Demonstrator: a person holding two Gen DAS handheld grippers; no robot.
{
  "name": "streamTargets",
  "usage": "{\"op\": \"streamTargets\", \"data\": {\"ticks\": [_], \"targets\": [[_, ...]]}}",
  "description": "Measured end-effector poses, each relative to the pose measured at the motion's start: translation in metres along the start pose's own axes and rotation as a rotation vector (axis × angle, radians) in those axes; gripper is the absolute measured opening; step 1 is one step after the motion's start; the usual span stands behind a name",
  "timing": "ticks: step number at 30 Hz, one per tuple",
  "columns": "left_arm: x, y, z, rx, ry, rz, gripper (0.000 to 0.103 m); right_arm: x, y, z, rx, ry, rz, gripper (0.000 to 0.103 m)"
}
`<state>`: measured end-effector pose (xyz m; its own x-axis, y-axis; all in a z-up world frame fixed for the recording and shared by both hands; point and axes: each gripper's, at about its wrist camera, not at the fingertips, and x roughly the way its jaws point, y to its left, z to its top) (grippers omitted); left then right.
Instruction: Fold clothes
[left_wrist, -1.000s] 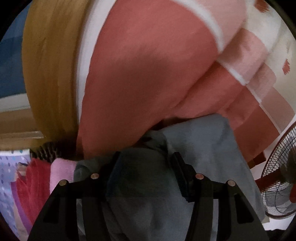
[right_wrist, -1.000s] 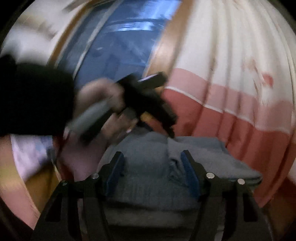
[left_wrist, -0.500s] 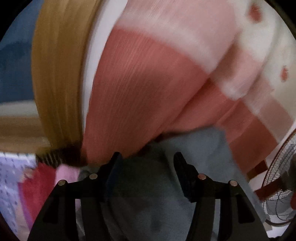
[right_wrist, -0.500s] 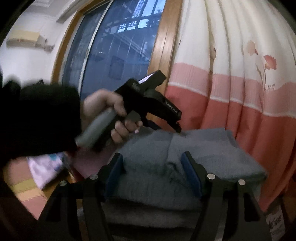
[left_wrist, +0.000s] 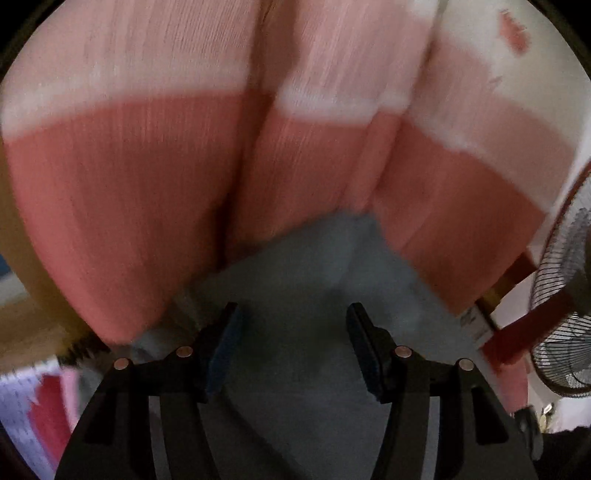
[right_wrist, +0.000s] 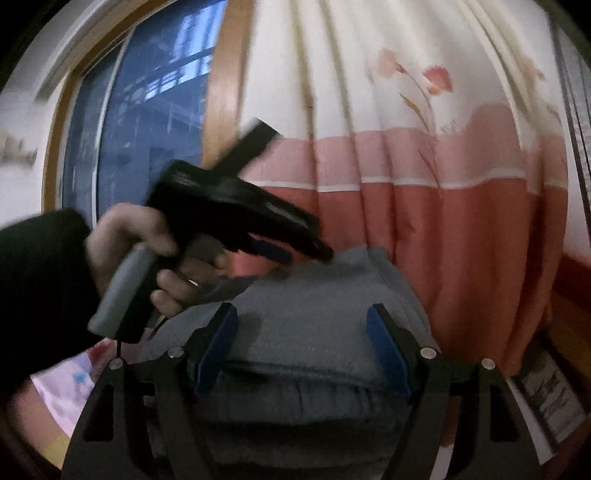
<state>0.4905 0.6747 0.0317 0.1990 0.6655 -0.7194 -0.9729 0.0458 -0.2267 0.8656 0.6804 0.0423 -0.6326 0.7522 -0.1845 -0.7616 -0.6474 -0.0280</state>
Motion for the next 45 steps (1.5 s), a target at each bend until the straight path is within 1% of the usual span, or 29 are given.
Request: {"op": "streamTargets", "data": {"ticks": [1, 3, 5, 7, 8, 9, 10, 11, 12, 13, 16, 20, 21, 22, 24, 25, 28, 30, 32, 35, 36, 37, 38, 40, 41, 42, 44, 45], "targets": [[0.003, 0.006, -0.005, -0.014, 0.005, -0.007, 0.059, 0.002, 0.003, -0.003, -0.016, 0.013, 0.01, 0.074], [0.0, 0.012, -0.009, -0.035, -0.004, -0.022, 0.059, 0.007, -0.001, -0.01, 0.014, 0.038, 0.044, 0.074], [-0.005, 0.013, -0.009, -0.037, -0.002, -0.026, 0.059, 0.005, -0.004, -0.014, 0.025, 0.037, 0.054, 0.074], [-0.013, 0.012, -0.009, -0.05, 0.0, -0.025, 0.059, 0.001, -0.002, -0.015, 0.008, 0.031, 0.047, 0.074], [-0.019, 0.011, -0.007, -0.065, -0.001, -0.037, 0.059, -0.001, -0.001, -0.014, 0.005, 0.026, 0.047, 0.074], [-0.026, 0.011, -0.004, -0.081, -0.006, -0.067, 0.059, -0.002, 0.0, -0.011, 0.002, 0.022, 0.049, 0.074], [-0.033, 0.008, 0.0, -0.081, -0.015, -0.091, 0.059, -0.003, -0.001, -0.007, 0.0, 0.019, 0.051, 0.074], [-0.039, 0.002, 0.005, -0.057, -0.024, -0.095, 0.059, -0.005, -0.002, -0.004, -0.002, 0.016, 0.054, 0.074], [-0.042, -0.005, 0.009, -0.018, -0.027, -0.076, 0.059, -0.008, -0.004, 0.002, -0.002, 0.01, 0.053, 0.074], [-0.041, -0.01, 0.012, 0.014, -0.02, -0.062, 0.059, -0.013, -0.004, 0.009, 0.001, -0.006, 0.052, 0.074], [-0.021, -0.016, 0.015, 0.071, 0.055, -0.038, 0.059, -0.022, -0.004, 0.024, 0.011, -0.052, 0.046, 0.075], [0.006, -0.024, 0.018, 0.146, 0.155, -0.006, 0.059, -0.002, 0.002, 0.006, 0.005, 0.022, 0.033, 0.076], [0.011, -0.024, 0.019, 0.154, 0.172, -0.003, 0.059, 0.0, 0.004, 0.0, -0.008, 0.037, 0.031, 0.079], [0.012, -0.02, 0.018, 0.145, 0.177, -0.007, 0.059, -0.001, 0.007, -0.005, -0.027, 0.047, 0.02, 0.079], [0.015, -0.015, 0.018, 0.131, 0.189, -0.012, 0.059, -0.004, -0.001, -0.009, 0.035, 0.054, 0.044, 0.079], [0.016, -0.014, 0.017, 0.131, 0.196, -0.005, 0.059, -0.004, -0.005, -0.009, 0.061, 0.06, 0.054, 0.08], [0.017, -0.016, 0.011, 0.164, 0.208, 0.036, 0.06, 0.001, -0.004, -0.01, 0.083, 0.076, 0.064, 0.08], [0.011, -0.017, 0.006, 0.18, 0.189, 0.049, 0.06, 0.0, -0.001, -0.011, 0.078, 0.076, 0.062, 0.08], [-0.007, -0.012, 0.0, 0.16, 0.14, 0.062, 0.06, -0.005, 0.0, -0.012, 0.063, 0.07, 0.062, 0.08], [-0.057, 0.0, -0.017, 0.068, -0.007, 0.166, 0.06, -0.016, 0.001, -0.001, 0.03, 0.075, 0.07, 0.079], [-0.074, 0.004, -0.023, 0.037, -0.056, 0.2, 0.067, -0.02, 0.0, 0.006, 0.026, 0.086, 0.072, 0.08], [-0.092, 0.007, -0.031, 0.014, -0.107, 0.256, 0.076, -0.024, 0.0, 0.013, 0.022, 0.096, 0.074, 0.08], [-0.111, 0.008, -0.043, 0.009, -0.154, 0.333, 0.077, -0.03, -0.002, 0.022, 0.033, 0.101, 0.069, 0.081], [-0.141, 0.008, -0.068, 0.016, -0.221, 0.44, 0.077, -0.041, -0.005, 0.04, 0.067, 0.107, 0.052, 0.082], [-0.149, 0.009, -0.078, 0.015, -0.23, 0.464, 0.077, -0.046, -0.007, 0.049, 0.083, 0.108, 0.041, 0.082], [-0.151, 0.008, -0.086, 0.006, -0.233, 0.471, 0.077, -0.051, -0.009, 0.057, 0.097, 0.11, 0.033, 0.082], [-0.154, 0.007, -0.094, -0.011, -0.233, 0.463, 0.077, -0.058, -0.012, 0.071, 0.134, 0.128, 0.009, 0.083], [-0.152, 0.007, -0.097, -0.002, -0.23, 0.454, 0.077, -0.061, -0.013, 0.076, 0.154, 0.139, -0.008, 0.083]]}}
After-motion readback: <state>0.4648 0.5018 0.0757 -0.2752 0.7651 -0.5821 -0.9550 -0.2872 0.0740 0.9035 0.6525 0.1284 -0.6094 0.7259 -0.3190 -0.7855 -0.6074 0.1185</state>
